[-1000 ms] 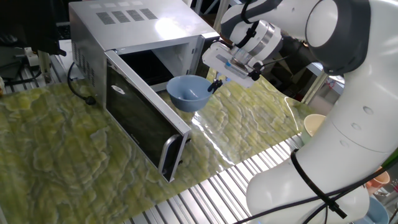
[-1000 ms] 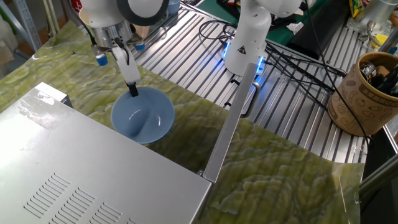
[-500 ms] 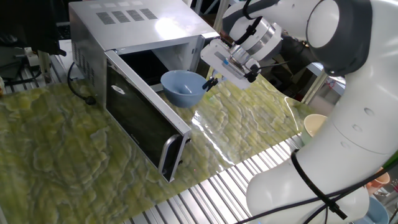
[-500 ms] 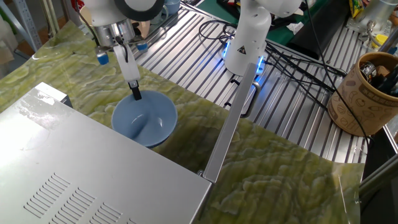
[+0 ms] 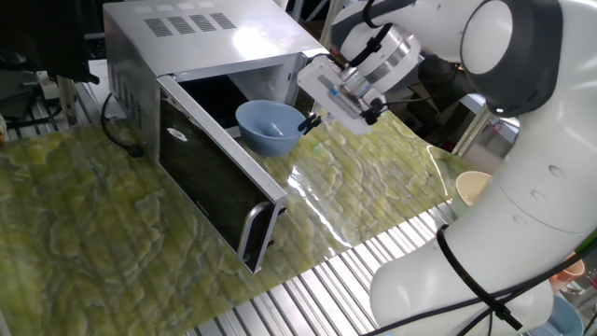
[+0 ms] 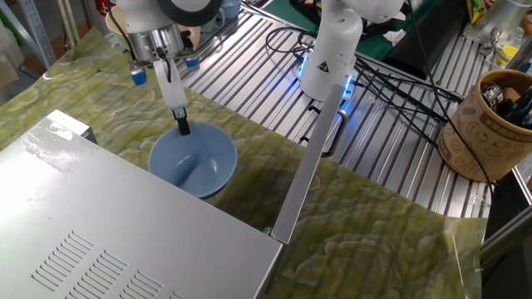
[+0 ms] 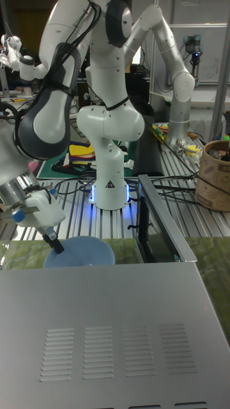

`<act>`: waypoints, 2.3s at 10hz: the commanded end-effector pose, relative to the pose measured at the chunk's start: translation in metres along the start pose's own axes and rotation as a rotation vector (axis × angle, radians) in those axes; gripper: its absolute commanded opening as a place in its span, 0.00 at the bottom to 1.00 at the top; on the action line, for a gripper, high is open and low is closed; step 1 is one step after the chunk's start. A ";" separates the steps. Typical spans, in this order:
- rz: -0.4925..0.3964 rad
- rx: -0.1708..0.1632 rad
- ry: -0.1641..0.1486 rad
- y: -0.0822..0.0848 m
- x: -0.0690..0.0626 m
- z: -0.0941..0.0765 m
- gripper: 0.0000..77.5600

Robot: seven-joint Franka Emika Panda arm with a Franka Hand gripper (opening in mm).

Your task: Put the bowl into the microwave

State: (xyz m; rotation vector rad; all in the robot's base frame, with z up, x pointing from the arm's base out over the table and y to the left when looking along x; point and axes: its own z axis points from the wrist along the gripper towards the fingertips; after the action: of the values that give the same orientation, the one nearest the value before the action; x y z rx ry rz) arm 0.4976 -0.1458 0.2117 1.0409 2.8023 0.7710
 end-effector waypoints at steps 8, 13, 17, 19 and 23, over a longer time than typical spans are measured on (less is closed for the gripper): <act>0.026 0.019 -0.132 0.023 -0.017 0.013 0.01; 0.082 0.008 -0.165 0.034 -0.008 0.023 0.01; 0.109 -0.008 -0.172 0.034 -0.008 0.023 0.01; 0.003 0.031 -0.100 0.034 -0.008 0.023 0.01; -0.007 0.084 -0.112 0.034 -0.008 0.023 0.01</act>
State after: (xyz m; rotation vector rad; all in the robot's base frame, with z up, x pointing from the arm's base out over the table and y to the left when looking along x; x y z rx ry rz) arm 0.5275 -0.1176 0.2048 1.1226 2.6976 0.6411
